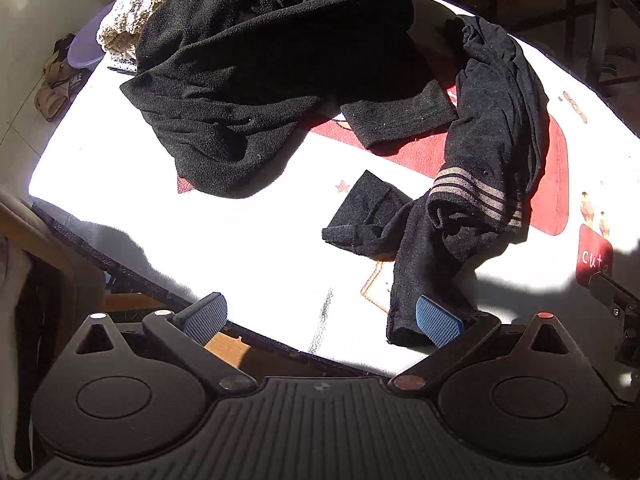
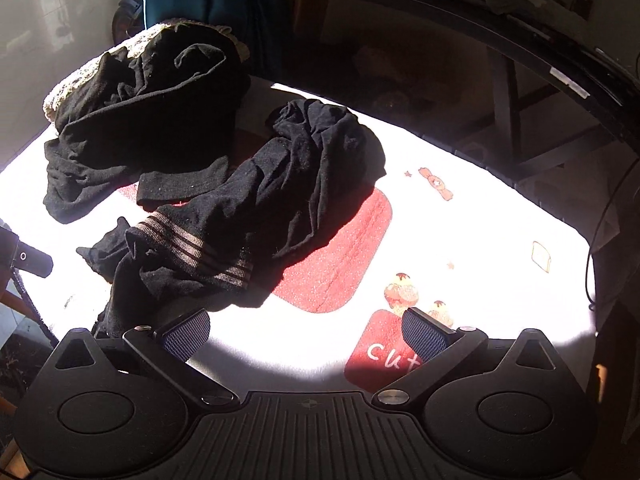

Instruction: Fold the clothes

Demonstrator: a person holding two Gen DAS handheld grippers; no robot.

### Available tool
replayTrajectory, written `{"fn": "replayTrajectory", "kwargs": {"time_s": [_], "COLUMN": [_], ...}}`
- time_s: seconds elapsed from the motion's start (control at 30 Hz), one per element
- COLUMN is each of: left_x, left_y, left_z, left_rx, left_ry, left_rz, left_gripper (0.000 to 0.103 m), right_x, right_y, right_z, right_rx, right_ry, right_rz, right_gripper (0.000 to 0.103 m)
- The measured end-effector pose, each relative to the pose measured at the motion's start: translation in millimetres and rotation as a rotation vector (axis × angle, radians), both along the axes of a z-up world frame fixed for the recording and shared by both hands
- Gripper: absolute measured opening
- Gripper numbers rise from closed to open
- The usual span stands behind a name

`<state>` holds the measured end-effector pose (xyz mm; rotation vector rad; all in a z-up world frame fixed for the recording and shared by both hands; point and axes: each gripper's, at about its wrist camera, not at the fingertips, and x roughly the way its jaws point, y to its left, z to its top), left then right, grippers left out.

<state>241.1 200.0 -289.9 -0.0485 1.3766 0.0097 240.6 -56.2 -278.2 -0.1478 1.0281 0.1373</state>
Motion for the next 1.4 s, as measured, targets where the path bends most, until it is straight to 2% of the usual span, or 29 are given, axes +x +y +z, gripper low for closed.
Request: {"fn": "replayTrajectory", "kwargs": {"time_s": [0.1, 0.3, 0.43, 0.53, 0.6, 0.63, 0.67, 0.73, 0.83, 0.97, 1.1, 1.17, 1.27, 1.33, 1.4], "left_x": [-1.2, 2.4, -1.2, -3.9, -4.3, -4.4, -3.5, -1.1, 3.9, 14.3, 22.1, 24.9, 30.1, 31.2, 31.9], "left_y": [0.4, -1.8, -12.0, -17.2, -19.4, -20.6, -22.9, -28.1, -39.1, -69.5, -114.4, -129.7, -150.9, -163.8, -177.9], "left_z": [-17.4, -36.4, -42.8, -46.1, -47.3, -47.9, -48.7, -49.9, -46.5, -40.8, -46.9, -52.2, -57.4, -60.0, -62.8], "left_rx": [0.048, 0.002, 0.023, 0.034, 0.035, 0.035, 0.036, 0.039, 0.039, 0.041, 0.132, 0.148, 0.128, 0.123, 0.137], "left_ry": [0.016, 0.018, 0.014, 0.014, 0.014, 0.014, 0.016, 0.021, -0.007, -0.057, -0.120, -0.138, -0.159, -0.172, -0.188], "left_rz": [0.000, 0.039, -0.005, -0.031, -0.039, -0.042, -0.047, -0.054, -0.066, -0.165, -0.364, -0.430, -0.498, -0.550, -0.616], "left_gripper": [0.103, 0.103, 0.103, 0.103, 0.103, 0.103, 0.103, 0.103, 0.103, 0.103, 0.103, 0.103, 0.103, 0.103, 0.103], "right_x": [9.0, 31.6, 53.7, 68.6, 72.8, 74.2, 74.6, 74.0, 69.7, 57.9, 39.6, 30.1, 13.3, 2.3, -5.9], "right_y": [12.5, 45.5, 68.3, 75.7, 72.8, 70.8, 64.9, 47.9, 6.0, -68.8, -140.7, -176.2, -219.2, -239.3, -250.4], "right_z": [-14.2, -41.2, -58.7, -71.6, -70.3, -68.6, -64.4, -52.6, -35.7, -28.1, -38.3, -44.2, -56.1, -64.9, -70.5], "right_rx": [-0.014, -0.030, -0.035, -0.029, -0.001, 0.014, 0.027, 0.051, 0.073, 0.051, 0.000, -0.028, -0.034, -0.008, 0.003], "right_ry": [0.002, -0.013, -0.015, 0.032, 0.041, 0.040, 0.029, -0.010, -0.061, -0.077, -0.025, 0.004, 0.076, 0.133, 0.172], "right_rz": [0.068, 0.194, 0.254, 0.302, 0.310, 0.309, 0.289, 0.225, 0.069, -0.163, -0.389, -0.500, -0.676, -0.763, -0.806], "right_gripper": [0.098, 0.095, 0.092, 0.072, 0.035, 0.028, 0.011, 0.011, 0.010, 0.010, 0.010, 0.010, 0.011, 0.016, 0.028]}}
